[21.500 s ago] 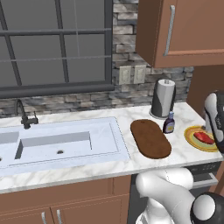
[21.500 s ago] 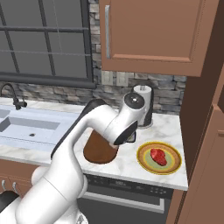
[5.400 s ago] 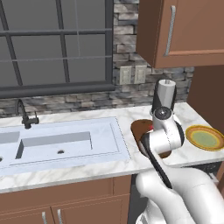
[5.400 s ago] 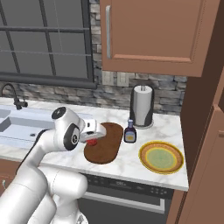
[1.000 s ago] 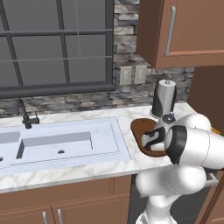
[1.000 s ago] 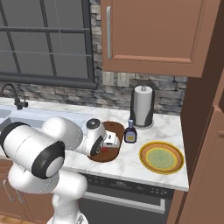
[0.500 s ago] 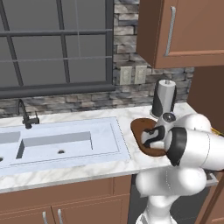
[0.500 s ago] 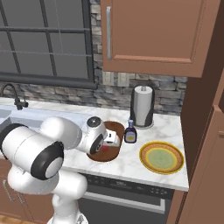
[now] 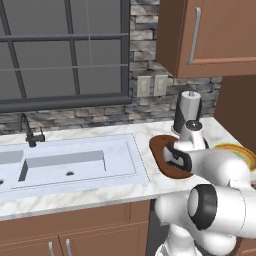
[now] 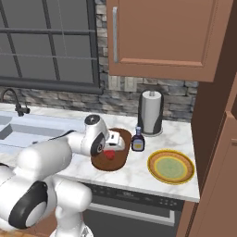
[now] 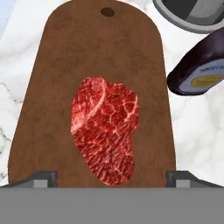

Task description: Pick the steak from the plate and place it on the cutting board. Then pick the condiment bottle from the cabinet and place it next to the cutting board.

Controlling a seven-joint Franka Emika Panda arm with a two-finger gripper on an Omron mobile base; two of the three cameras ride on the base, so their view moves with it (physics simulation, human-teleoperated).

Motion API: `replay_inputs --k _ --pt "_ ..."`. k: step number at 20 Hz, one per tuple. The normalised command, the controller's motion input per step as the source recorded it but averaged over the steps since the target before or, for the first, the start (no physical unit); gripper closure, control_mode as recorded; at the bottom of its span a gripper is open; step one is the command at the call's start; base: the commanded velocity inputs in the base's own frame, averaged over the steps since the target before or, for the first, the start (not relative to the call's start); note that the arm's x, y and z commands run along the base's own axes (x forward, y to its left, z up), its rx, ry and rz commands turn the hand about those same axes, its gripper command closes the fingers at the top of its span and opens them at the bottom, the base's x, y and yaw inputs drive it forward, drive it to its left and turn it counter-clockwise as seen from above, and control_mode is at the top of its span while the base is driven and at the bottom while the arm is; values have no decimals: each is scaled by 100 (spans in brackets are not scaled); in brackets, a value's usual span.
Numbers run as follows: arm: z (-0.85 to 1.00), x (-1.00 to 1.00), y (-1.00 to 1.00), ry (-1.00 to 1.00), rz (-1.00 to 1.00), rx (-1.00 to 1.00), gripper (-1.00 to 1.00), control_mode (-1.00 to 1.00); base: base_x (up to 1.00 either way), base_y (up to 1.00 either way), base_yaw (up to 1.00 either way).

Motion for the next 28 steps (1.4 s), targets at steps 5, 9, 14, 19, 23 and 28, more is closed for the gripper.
replay_inputs --k 5,9,14,19,23,28 --pt "50 -31 1 2 0 -5 -100 -100 0 0 0" --pt "10 -49 5 0 0 -1 -100 -100 0 0 0" --pt "0 -52 7 0 0 -1 -100 -100 0 0 0" --pt "18 -51 5 0 0 0 -100 -100 0 0 0" --pt "50 -42 4 -3 0 1 -100 -100 0 0 0" --pt "72 -40 10 -11 0 0 -100 -100 0 0 0"
